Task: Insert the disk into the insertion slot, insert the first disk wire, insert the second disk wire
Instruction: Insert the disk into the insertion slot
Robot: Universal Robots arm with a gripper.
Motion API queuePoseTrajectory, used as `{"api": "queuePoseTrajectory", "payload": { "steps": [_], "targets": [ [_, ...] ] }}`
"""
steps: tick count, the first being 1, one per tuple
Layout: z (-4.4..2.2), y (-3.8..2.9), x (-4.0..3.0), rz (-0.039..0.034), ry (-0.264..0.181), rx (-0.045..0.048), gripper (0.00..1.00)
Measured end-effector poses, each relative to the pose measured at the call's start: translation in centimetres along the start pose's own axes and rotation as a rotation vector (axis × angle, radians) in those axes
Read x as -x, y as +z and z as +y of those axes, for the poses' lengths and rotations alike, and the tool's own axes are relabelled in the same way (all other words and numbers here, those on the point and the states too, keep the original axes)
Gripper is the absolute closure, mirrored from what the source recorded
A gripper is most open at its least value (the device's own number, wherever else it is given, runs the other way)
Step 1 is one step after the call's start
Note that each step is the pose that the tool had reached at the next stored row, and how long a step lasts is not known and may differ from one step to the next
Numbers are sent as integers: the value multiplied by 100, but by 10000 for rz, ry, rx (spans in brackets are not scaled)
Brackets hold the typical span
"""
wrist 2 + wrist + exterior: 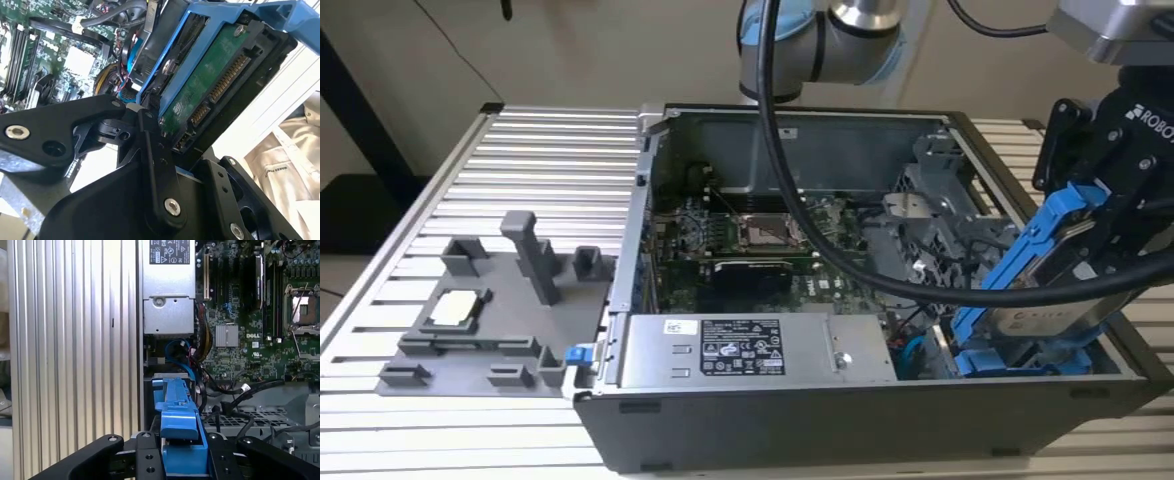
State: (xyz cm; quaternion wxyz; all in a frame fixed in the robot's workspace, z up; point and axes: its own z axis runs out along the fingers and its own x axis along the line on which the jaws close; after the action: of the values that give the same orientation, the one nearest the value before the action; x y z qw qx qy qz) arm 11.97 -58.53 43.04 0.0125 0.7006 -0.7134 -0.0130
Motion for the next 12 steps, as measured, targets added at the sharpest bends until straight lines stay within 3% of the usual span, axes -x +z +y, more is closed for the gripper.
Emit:
{"api": "queuePoseTrajectory", "payload": {
  "steps": [12],
  "targets": [
    [-39,80,66,-2,0,0,67]
  ]
}}
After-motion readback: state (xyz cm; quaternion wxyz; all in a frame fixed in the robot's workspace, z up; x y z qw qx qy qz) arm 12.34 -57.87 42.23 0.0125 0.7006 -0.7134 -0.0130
